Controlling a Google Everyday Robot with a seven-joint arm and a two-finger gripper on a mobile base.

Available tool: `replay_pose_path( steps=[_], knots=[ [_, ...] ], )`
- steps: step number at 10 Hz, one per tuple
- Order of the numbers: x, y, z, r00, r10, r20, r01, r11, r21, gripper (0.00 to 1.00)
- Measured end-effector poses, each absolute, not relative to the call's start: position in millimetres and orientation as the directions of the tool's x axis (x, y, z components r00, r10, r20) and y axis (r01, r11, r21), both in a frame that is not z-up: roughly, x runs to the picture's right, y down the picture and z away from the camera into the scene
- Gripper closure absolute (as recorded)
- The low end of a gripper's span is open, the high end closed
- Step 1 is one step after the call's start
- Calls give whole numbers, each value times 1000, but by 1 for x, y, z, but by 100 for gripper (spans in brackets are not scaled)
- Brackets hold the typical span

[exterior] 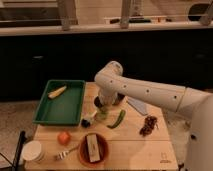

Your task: Stack cups into tray

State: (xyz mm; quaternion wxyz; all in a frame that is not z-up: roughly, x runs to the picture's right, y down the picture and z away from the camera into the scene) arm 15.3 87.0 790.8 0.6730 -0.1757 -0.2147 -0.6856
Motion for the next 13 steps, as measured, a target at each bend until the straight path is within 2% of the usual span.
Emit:
replay_pose_path(
  steps=[13],
  knots=[
    [-3, 87, 773, -86, -863, 498, 995, -45, 94, 20]
  ],
)
